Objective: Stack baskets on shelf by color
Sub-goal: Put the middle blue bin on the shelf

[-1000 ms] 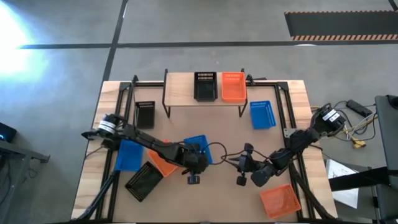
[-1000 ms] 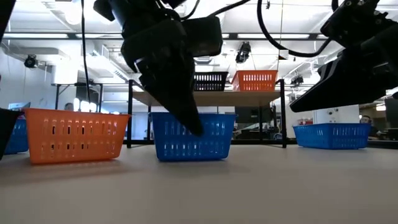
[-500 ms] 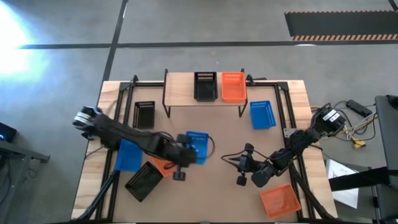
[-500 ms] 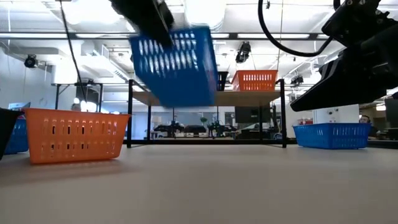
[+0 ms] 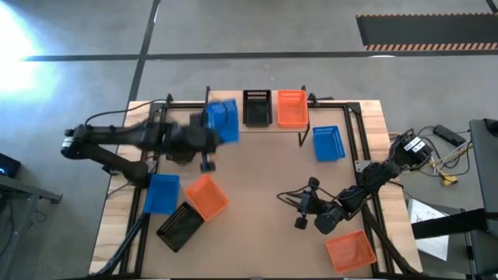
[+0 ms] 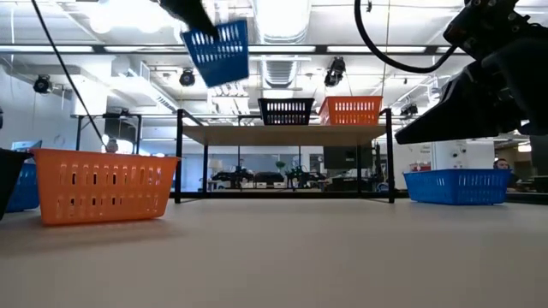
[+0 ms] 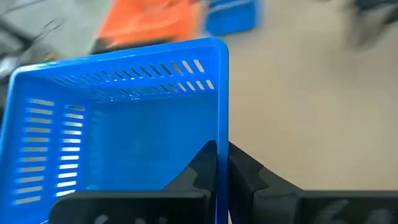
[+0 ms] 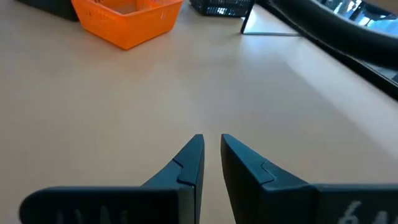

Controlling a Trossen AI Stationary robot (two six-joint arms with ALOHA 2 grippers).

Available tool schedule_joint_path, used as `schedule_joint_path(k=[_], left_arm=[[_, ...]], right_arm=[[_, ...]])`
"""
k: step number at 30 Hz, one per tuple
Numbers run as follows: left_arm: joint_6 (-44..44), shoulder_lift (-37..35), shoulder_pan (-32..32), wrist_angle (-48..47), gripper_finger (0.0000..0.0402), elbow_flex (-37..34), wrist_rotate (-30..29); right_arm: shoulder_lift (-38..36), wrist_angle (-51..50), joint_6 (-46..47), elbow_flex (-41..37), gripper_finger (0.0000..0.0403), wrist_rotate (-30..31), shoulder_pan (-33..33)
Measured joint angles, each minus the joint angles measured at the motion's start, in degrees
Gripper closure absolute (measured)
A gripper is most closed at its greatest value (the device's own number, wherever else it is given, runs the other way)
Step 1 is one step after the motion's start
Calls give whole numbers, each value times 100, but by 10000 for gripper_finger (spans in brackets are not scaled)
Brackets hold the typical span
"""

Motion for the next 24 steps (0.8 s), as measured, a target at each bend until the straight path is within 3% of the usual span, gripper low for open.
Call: schedule_joint_path(k=[7, 13, 24], left_arm=[[733, 421, 1687, 50, 401, -24, 1392], [1298, 1048, 2162, 48, 401, -9, 1438], [1450, 1561, 2241, 69, 401, 188, 1287]], right_arm=[[0, 44, 64, 0, 355, 5, -2], [0, 46, 77, 1, 355, 5, -2], [0, 50, 84, 1, 355, 3, -2]])
